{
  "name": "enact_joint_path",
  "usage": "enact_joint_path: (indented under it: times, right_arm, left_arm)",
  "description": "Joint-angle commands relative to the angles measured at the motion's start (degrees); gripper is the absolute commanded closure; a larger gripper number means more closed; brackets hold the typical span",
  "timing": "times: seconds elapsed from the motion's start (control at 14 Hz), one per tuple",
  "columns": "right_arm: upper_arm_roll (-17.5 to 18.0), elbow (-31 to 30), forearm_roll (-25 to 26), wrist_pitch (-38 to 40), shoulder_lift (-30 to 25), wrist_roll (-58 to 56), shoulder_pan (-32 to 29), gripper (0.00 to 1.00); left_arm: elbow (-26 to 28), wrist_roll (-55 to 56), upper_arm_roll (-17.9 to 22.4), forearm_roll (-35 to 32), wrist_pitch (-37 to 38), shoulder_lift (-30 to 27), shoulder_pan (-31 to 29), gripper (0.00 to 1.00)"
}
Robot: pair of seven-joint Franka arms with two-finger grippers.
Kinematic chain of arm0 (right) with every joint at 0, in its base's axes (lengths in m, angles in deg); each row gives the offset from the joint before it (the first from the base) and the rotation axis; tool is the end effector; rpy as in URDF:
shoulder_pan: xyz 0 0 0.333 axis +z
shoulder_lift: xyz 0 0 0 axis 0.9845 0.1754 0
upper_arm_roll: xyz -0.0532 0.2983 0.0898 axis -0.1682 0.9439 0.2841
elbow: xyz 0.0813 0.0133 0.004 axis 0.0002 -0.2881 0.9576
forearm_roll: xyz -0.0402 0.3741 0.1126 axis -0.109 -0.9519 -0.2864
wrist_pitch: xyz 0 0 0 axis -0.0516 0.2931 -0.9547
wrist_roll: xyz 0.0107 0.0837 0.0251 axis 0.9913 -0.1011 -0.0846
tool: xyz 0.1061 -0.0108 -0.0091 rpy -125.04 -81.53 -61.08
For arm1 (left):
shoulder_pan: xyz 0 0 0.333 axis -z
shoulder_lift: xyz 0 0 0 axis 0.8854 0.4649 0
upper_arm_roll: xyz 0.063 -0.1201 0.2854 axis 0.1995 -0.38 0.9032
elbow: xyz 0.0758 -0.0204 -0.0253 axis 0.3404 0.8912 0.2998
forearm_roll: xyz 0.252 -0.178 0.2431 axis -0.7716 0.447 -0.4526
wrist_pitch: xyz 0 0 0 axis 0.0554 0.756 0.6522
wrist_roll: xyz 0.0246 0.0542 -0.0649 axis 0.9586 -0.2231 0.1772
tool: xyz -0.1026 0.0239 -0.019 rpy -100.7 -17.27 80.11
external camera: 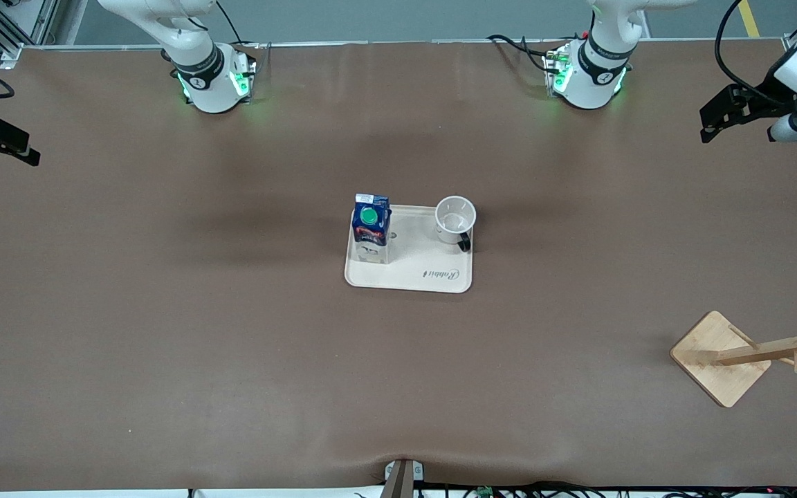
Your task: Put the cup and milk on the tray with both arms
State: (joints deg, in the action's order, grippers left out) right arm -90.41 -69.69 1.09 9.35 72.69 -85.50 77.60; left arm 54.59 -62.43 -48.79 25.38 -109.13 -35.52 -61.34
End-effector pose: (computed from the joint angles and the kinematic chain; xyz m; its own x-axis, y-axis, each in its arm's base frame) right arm 0.5294 -0.0482 0.6529 0.9967 -0.0010 -0.0817 -0.0044 -0.9992 -0.0408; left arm 0.4890 -0.0465 0.6492 0.9994 -0.0280 -0.0217 -0.0290 -0.9983 -0.0496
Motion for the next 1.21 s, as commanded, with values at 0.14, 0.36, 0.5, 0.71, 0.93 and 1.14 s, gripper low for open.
enact_joint_path:
  times: [0.14,0.36,0.5,0.71,0.93,1.14]
  right_arm:
    - [0.4,-0.4,0.7,0.2,-0.5,-0.3,-0.6,0.00]
    - [0.4,-0.4,0.7,0.2,-0.5,-0.3,-0.6,0.00]
    - [0.4,-0.4,0.7,0.4,-0.5,-0.2,-0.7,0.00]
    - [0.4,-0.2,0.7,0.5,-0.4,-0.2,-0.7,0.00]
    - [0.4,-0.2,0.7,0.5,-0.4,-0.2,-0.7,0.00]
    - [0.4,-0.2,0.7,0.5,-0.4,-0.2,-0.7,0.00]
  left_arm:
    - [0.5,0.7,-0.1,1.7,-1.0,0.5,0.2,0.00]
    - [-0.5,1.6,-0.3,1.8,-1.0,1.0,0.1,0.00]
    - [-0.7,1.1,-0.3,1.8,-0.9,1.0,0.0,0.00]
    - [-3.0,0.7,-0.3,2.2,-0.4,2.0,-0.2,0.00]
    - [-5.0,0.9,-0.3,2.4,2.0,3.9,-0.2,0.00]
    - [-5.7,1.0,-0.2,1.6,2.1,4.0,-0.2,0.00]
